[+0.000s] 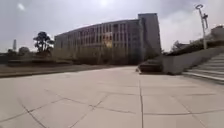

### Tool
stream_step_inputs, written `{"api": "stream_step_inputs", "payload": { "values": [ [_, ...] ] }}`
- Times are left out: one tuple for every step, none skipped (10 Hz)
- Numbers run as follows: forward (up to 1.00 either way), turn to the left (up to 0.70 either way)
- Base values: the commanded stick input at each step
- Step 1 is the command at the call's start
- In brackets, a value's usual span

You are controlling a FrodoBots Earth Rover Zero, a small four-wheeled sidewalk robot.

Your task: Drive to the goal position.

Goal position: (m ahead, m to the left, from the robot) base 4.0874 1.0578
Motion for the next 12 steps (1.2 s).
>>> {"api": "stream_step_inputs", "payload": {
  "values": [
    [0.7,-0.14],
    [0.7,0.0],
    [0.7,0.0],
    [0.7,0.0],
    [0.7,0.0],
    [0.7,0.0],
    [0.7,0.0],
    [0.7,0.0],
    [0.7,0.0],
    [0.7,0.0],
    [0.7,0.0],
    [0.7,0.0]
  ]
}}
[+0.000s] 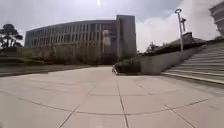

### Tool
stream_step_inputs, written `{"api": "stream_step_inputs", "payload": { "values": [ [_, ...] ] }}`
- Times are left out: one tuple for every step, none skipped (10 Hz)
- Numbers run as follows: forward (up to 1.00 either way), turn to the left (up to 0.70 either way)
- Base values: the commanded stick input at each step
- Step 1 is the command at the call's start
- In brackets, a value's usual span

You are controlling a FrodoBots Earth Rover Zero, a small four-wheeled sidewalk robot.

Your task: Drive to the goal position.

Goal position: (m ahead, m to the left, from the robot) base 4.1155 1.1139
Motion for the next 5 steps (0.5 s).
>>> {"api": "stream_step_inputs", "payload": {
  "values": [
    [0.7,0.0],
    [0.7,0.0],
    [0.7,0.0],
    [0.7,0.0],
    [0.7,0.0]
  ]
}}
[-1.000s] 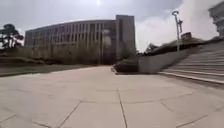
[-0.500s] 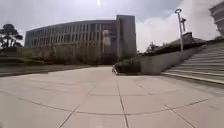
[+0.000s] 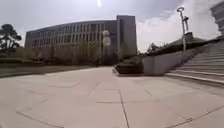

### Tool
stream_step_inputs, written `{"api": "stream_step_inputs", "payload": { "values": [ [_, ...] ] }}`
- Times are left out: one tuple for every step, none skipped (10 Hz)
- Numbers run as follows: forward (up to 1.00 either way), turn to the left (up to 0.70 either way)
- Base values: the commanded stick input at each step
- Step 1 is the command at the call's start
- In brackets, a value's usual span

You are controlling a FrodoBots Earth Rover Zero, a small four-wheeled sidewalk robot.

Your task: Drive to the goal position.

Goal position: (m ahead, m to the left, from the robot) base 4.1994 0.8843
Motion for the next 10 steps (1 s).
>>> {"api": "stream_step_inputs", "payload": {
  "values": [
    [0.7,0.0],
    [0.7,0.0],
    [0.7,0.0],
    [0.7,0.0],
    [0.7,0.0],
    [0.7,0.0],
    [0.7,0.0],
    [0.7,0.0],
    [0.7,0.0],
    [0.7,0.0]
  ]
}}
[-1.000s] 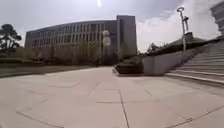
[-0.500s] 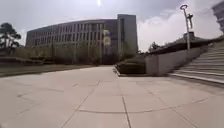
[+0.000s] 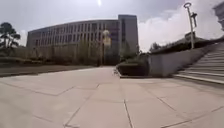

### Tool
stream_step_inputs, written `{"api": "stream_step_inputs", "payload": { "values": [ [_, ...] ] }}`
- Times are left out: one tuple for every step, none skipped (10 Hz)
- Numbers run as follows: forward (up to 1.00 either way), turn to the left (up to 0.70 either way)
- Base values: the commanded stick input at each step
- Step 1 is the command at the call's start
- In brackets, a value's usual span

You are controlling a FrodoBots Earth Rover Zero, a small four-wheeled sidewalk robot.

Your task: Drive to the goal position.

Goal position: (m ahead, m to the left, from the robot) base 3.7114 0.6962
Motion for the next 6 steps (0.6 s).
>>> {"api": "stream_step_inputs", "payload": {
  "values": [
    [0.7,0.0],
    [0.7,0.0],
    [0.7,0.0],
    [0.7,0.0],
    [0.7,0.0],
    [0.7,0.0]
  ]
}}
